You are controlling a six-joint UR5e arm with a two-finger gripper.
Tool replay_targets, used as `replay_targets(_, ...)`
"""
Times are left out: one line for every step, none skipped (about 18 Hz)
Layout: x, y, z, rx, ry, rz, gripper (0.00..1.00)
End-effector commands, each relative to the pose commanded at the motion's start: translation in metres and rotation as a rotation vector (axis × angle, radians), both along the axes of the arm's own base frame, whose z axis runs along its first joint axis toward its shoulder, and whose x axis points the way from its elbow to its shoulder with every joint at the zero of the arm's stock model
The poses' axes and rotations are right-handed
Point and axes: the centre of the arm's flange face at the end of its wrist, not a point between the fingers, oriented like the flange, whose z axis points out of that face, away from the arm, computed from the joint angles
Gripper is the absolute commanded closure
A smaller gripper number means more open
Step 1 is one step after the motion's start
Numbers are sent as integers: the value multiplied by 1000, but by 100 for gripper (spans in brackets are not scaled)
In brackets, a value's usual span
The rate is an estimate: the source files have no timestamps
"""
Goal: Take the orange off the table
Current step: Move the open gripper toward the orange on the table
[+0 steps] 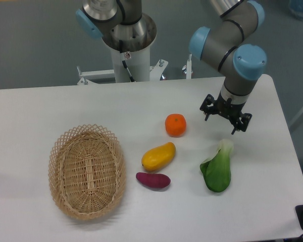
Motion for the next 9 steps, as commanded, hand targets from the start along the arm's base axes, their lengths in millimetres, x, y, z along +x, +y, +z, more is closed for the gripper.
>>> replay_targets(1, 0, -1, -1, -3, 0, 0)
replay_targets(3, 0, -2, -2, -6, -2, 0)
replay_targets(7, 2, -1, -2, -4, -8, 0)
replay_targets(11, 1, -2, -4, -7, -9, 0)
replay_targets(14, 2, -4, -6, -11, -12, 0)
replay_targets(17, 1, -2, -5, -9, -12, 0)
replay_targets(19, 1, -3, -5, -13, -14, 0)
replay_targets(23, 2, -5, -7, -18, -18, 0)
replay_targets(27, 4, -7, -11, -22, -24, 0)
